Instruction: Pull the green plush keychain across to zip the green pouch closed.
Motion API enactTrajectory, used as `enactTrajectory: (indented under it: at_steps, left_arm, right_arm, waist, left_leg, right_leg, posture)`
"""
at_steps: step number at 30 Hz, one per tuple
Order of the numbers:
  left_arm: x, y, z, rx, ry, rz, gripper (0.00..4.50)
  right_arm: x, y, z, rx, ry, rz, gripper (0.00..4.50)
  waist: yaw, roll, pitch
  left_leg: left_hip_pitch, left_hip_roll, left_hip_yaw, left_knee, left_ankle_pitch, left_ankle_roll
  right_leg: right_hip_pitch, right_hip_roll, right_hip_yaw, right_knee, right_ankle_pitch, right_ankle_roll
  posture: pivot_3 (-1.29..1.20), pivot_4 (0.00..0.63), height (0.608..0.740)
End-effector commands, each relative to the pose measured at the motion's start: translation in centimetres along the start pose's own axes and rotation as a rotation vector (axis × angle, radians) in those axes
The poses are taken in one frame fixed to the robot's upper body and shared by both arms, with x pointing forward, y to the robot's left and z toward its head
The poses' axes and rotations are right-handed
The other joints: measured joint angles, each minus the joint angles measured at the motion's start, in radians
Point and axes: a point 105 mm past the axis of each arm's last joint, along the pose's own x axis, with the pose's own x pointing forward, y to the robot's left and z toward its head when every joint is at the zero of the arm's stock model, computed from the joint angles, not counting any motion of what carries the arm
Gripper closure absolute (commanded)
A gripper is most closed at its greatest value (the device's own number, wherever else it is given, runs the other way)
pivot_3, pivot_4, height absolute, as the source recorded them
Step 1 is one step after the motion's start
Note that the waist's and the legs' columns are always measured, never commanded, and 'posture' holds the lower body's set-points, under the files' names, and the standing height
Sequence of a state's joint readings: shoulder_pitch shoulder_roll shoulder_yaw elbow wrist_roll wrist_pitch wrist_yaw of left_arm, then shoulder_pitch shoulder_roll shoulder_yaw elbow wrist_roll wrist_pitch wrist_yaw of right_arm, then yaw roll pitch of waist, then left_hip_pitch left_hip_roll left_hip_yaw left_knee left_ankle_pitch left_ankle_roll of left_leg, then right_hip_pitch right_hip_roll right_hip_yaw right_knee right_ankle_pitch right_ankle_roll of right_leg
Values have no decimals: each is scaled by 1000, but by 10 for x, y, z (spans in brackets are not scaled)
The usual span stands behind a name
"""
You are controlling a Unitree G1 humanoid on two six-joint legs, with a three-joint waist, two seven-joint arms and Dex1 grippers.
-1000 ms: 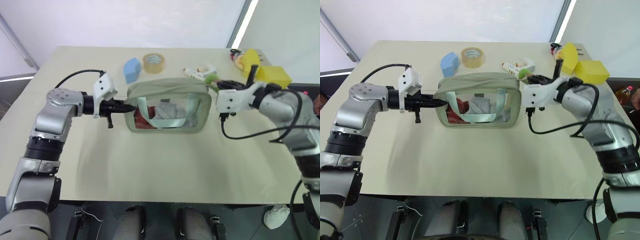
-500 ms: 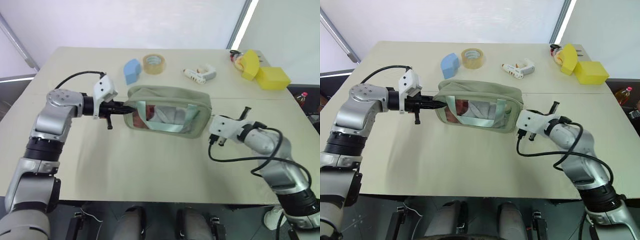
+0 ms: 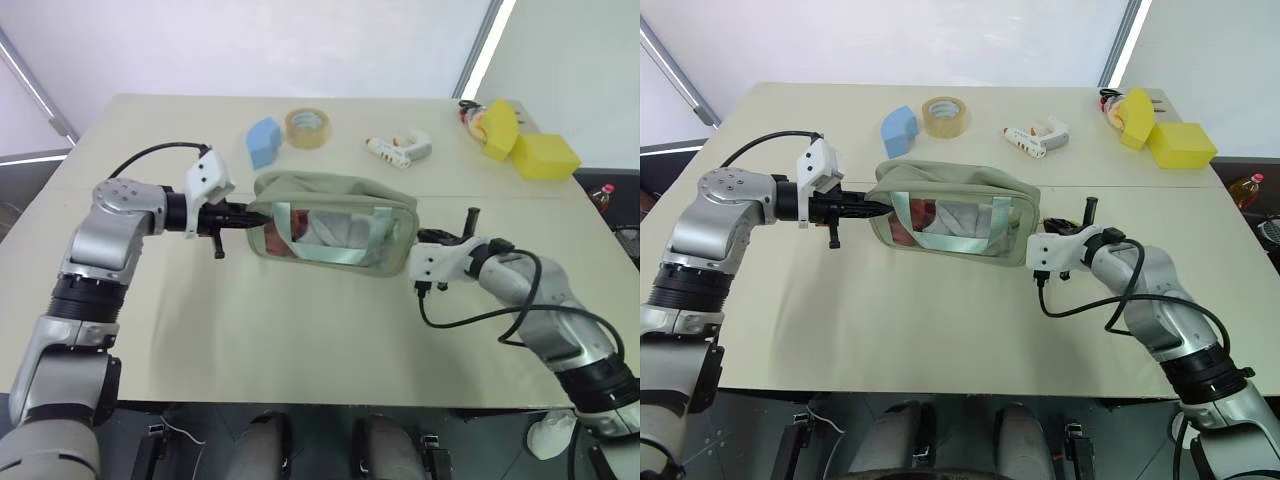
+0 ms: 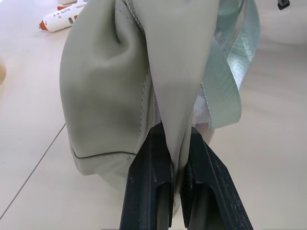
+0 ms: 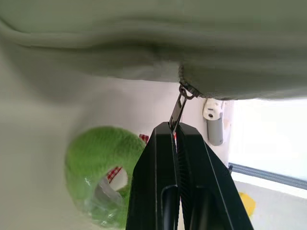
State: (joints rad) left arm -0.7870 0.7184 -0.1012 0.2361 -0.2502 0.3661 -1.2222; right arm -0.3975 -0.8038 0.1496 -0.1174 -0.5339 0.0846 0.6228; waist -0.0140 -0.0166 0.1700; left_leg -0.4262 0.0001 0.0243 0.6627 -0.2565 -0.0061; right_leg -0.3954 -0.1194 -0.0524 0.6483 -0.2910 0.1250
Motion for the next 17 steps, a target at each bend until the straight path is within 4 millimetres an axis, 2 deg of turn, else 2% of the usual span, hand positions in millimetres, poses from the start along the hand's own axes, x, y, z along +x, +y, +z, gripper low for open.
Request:
enactTrajectory:
  at_steps: [1, 4, 7, 9, 13, 17]
  left_arm:
    - [-15, 18, 17, -1, -57, 86, 2973]
    - [-23, 23, 21, -25, -73, 103, 1260]
    - [-36, 25, 21, -47, -73, 100, 14]
    - [-41, 27, 20, -52, -67, 107, 14]
    - [-59, 37, 21, -60, -52, 168, 14]
    - [-61, 36, 24, -57, -60, 162, 14]
  right_arm:
    - [-22, -52, -10, 146, -18, -115, 3073]
    - [-40, -70, -13, 243, -44, -101, 1315]
    - [-61, -74, -11, 368, -84, -9, 22]
    - [-71, -74, -5, 427, -111, 42, 22]
    - [-94, -78, 28, 641, -255, 192, 22]
    - [-103, -79, 49, 767, -322, 276, 22]
  waist:
    - [1, 0, 0]
    - [4, 0, 0]
    - [3, 0, 0]
    - [3, 0, 0]
    - [1, 0, 0]
    - [2, 0, 0]
  left_leg:
    - [0, 0, 0, 0, 0, 0]
    - [0, 0, 0, 0, 0, 0]
    - [0, 0, 0, 0, 0, 1]
    - [0, 0, 0, 0, 0, 1]
    - [1, 0, -1, 0, -1, 1]
    - [0, 1, -2, 0, -1, 2]
  right_leg:
    - [0, 0, 0, 0, 0, 0]
    - [0, 0, -1, 0, 0, 0]
    - [1, 0, -1, -1, 0, 0]
    - [1, 0, -1, -1, 0, 0]
    - [2, 0, -1, -1, 0, 0]
    - [2, 0, -1, -1, 0, 0]
  posture:
    - [0, 150, 740]
    - [0, 150, 740]
    - [0, 150, 740]
    - [0, 150, 740]
    - [0, 150, 740]
    - [0, 150, 740]
